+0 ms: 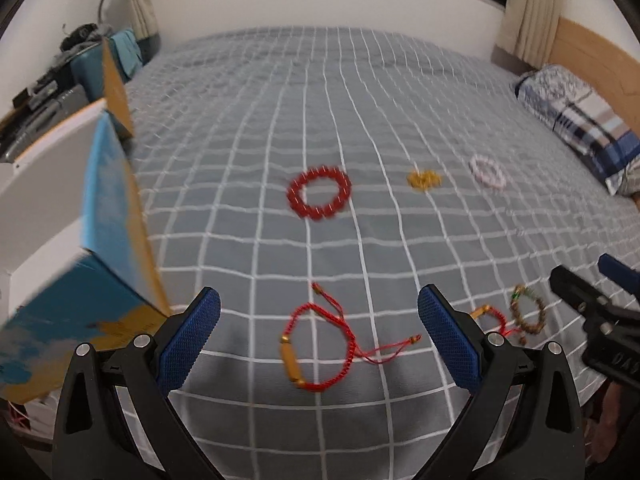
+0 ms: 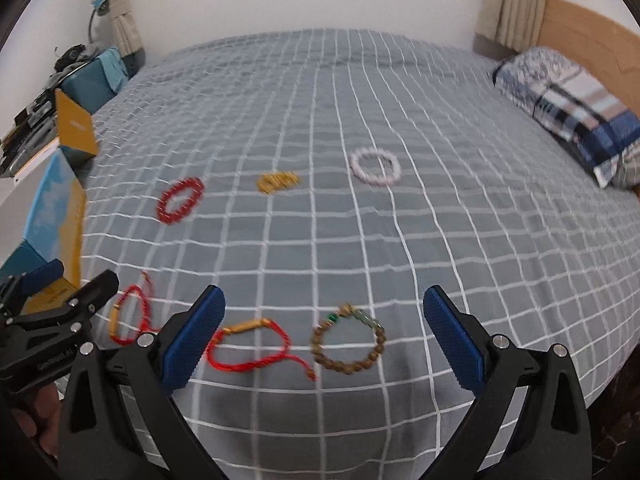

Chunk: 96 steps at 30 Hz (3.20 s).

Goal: Organize jewelry
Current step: 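Move both tools back over the remaining bracelets on the bed, then grasp the red cord bracelet with the left tool while the right tool grasps the wooden bead bracelet, then carry the red cord and wooden bead bracelets with both tools over the box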

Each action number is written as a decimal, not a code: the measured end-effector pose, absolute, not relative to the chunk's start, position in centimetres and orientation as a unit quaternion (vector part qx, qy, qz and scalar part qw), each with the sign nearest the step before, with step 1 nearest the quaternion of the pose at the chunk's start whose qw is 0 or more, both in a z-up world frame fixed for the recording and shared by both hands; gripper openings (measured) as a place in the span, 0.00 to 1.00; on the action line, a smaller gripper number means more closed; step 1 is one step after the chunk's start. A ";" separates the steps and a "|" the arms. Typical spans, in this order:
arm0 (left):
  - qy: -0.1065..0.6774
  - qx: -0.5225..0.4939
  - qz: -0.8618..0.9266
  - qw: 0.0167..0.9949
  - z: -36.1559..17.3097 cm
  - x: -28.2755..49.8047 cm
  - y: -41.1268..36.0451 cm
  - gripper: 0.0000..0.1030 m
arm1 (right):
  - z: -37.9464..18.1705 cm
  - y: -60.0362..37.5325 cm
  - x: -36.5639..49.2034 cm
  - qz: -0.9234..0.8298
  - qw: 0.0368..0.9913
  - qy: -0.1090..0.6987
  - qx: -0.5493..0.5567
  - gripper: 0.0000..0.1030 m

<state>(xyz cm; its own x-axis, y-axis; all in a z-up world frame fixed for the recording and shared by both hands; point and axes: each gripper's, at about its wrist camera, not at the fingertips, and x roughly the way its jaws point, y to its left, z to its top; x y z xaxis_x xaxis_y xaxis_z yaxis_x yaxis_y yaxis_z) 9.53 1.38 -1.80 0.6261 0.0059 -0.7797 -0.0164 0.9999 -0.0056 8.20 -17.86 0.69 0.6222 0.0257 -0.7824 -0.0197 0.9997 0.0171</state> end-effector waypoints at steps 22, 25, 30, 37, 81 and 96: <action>0.471 -0.010 0.009 0.882 -8.9 11.2 1.5 0.94 | -6.4 -20.7 10.8 0.019 0.862 0.506 0.033 0.87; 0.470 -0.009 0.007 0.882 -9.1 11.3 1.4 0.93 | -7.0 -20.7 11.1 0.015 0.856 0.517 0.028 0.80; 0.475 -0.011 0.005 0.880 -9.2 11.3 1.3 0.84 | -7.4 -20.5 11.1 0.008 0.852 0.523 0.014 0.68; 0.476 -0.002 0.004 0.879 -9.0 11.1 1.0 0.57 | -7.5 -20.5 11.1 0.000 0.853 0.522 0.001 0.54; 0.434 -0.015 -0.011 0.901 -4.9 10.0 1.2 0.06 | -3.4 -20.5 9.8 -0.027 0.905 0.425 0.007 0.07; 0.419 -0.025 -0.017 0.907 -0.7 10.2 2.3 0.06 | 0.5 -18.0 10.1 -0.024 0.916 0.401 -0.010 0.07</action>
<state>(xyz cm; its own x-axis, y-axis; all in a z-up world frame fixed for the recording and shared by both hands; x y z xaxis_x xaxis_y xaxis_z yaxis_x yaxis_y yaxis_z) 10.19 2.33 -0.68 0.6482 -0.0515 -0.7597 0.0094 0.9982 -0.0597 10.10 -17.96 0.53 0.6779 -0.0531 -0.7333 0.0365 0.9986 -0.0386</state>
